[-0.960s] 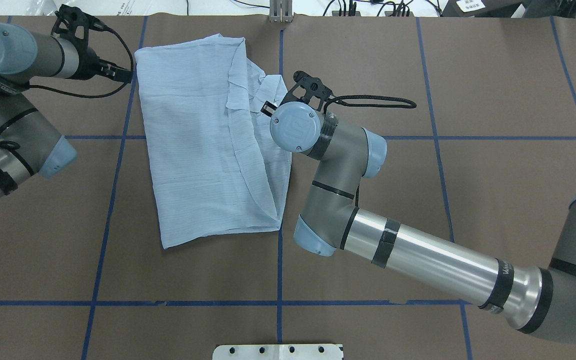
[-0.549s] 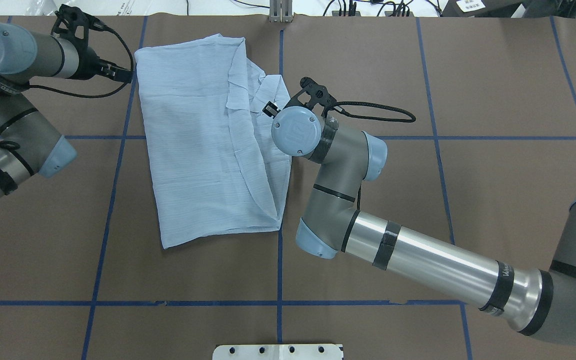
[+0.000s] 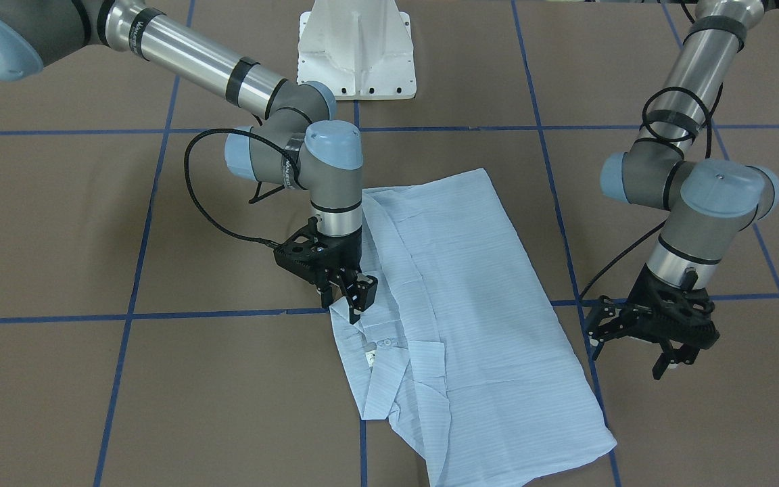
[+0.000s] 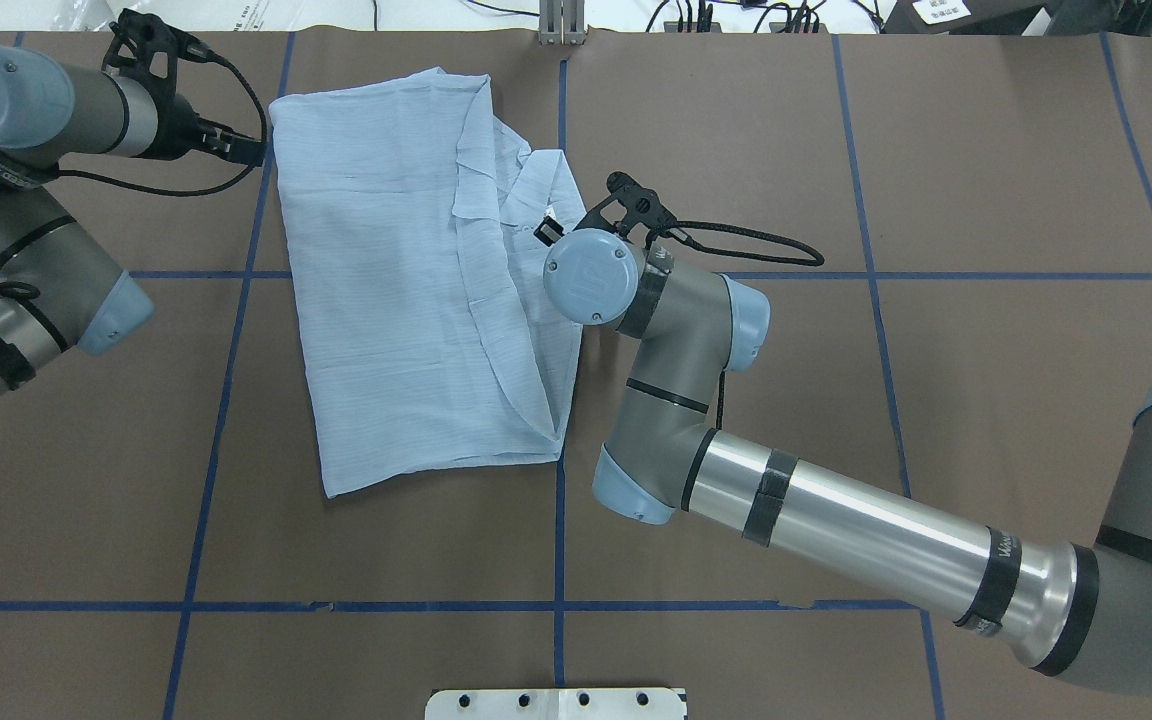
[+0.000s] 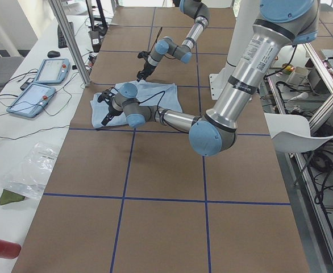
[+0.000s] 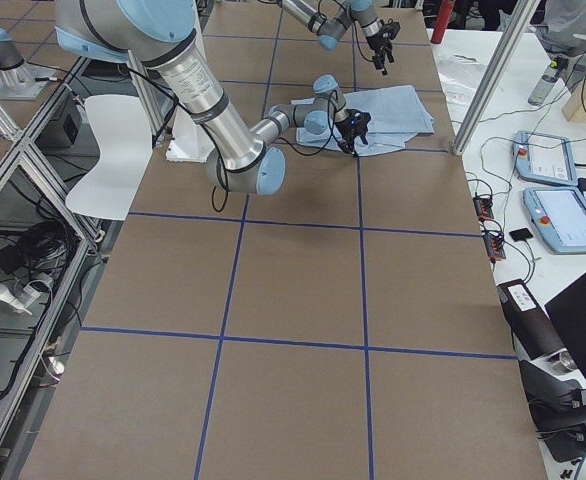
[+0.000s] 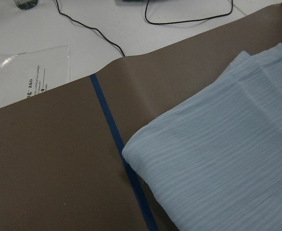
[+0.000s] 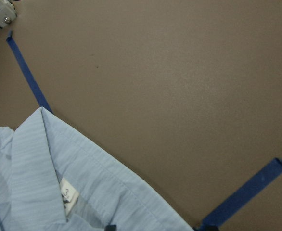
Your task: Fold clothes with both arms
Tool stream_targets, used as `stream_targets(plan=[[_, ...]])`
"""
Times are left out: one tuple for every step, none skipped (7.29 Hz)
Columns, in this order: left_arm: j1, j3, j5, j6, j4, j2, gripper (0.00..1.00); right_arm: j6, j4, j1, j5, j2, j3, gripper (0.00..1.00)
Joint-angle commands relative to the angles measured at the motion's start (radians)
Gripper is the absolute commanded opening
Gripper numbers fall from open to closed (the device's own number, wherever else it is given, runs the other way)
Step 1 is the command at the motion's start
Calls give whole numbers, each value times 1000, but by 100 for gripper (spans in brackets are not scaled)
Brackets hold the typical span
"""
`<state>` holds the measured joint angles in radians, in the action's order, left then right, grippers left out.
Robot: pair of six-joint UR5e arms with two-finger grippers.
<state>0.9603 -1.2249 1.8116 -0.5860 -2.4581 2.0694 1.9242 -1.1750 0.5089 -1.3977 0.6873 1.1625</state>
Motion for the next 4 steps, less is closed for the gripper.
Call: stream_targets(plan=[[0,1,0,2,-1,0,100,-5,-15,-4,0,-2,-1,67],[0,1,0,2,1,0,100,-5,-15,-9,3,1,-1,49],[0,1,0,0,-1,0,100,-1,-12,-12,25,-5,0,10],[0,1,0,0,-1,-2,100,2,-12,-12,25,-6,8,0]])
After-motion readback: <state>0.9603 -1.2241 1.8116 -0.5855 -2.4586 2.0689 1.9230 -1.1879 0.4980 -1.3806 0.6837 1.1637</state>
